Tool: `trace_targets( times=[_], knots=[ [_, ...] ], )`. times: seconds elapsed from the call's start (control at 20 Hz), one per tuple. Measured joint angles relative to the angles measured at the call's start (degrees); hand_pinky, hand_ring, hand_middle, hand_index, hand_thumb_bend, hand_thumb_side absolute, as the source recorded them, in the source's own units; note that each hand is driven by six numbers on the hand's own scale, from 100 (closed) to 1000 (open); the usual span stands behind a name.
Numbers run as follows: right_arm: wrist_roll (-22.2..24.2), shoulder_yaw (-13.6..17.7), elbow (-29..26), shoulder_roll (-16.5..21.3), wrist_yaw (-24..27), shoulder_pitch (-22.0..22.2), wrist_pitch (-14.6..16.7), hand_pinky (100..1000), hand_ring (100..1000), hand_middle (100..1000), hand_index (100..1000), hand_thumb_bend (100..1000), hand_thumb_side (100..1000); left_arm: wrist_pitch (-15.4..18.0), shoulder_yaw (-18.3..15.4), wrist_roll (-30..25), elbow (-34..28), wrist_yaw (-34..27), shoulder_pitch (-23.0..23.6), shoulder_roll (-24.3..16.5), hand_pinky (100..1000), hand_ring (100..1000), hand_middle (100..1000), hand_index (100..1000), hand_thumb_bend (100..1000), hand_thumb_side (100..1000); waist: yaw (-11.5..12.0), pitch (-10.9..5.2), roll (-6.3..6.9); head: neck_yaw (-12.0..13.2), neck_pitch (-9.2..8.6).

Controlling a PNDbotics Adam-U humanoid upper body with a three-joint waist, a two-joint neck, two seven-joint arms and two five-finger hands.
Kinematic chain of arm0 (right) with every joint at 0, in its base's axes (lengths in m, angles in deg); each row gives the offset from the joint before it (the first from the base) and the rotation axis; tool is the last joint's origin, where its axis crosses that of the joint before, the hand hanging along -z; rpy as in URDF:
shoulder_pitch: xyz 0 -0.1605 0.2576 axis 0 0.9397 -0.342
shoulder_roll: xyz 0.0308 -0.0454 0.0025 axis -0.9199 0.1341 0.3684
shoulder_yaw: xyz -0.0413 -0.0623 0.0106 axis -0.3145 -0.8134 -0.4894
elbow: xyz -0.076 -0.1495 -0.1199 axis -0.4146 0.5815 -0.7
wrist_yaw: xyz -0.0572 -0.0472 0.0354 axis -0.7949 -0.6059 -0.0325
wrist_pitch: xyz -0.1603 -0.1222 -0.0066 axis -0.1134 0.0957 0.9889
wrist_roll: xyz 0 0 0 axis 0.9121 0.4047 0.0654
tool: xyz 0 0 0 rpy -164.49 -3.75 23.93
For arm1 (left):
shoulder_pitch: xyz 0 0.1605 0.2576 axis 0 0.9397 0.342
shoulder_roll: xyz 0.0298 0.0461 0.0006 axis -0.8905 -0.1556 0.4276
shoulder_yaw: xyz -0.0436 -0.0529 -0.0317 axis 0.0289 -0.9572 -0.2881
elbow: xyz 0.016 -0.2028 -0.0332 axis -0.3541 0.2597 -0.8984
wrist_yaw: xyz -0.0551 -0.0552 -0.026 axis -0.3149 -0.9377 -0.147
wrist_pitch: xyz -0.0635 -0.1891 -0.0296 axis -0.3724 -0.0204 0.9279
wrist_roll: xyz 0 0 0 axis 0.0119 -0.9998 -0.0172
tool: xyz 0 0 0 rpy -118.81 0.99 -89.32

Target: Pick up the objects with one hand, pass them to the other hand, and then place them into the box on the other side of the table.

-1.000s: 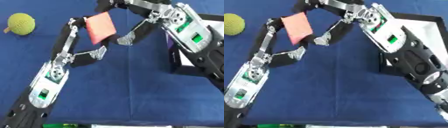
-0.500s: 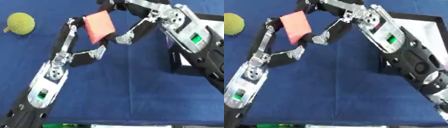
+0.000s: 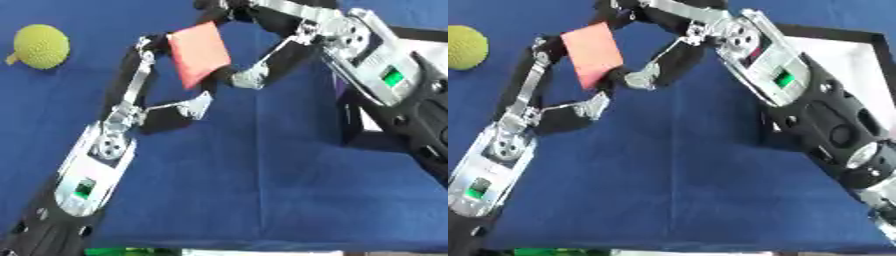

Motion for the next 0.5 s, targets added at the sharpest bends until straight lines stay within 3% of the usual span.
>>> trace_targets(
  times=[0.2, 0.5],
  knots=[
    [0.0, 0.0, 0.1, 0.4, 0.0, 0.0, 0.0, 887, 1000, 626, 651, 100, 120, -1.7, 0.0, -1.7, -0.1, 2.5, -0.2, 0.0, 850, 642, 528, 837, 132, 319, -0.1, 0.0, 0.07, 0.0, 0.0],
    [0.3, -0.2, 0.1, 0.4, 0.2, 0.2, -0.2, 886, 1000, 625, 649, 100, 124, -4.3, 0.0, -3.4, -0.3, 5.0, -0.3, 0.1, 860, 671, 556, 876, 215, 394, -0.2, 0.0, 0.14, 0.0, -0.07]
  ],
)
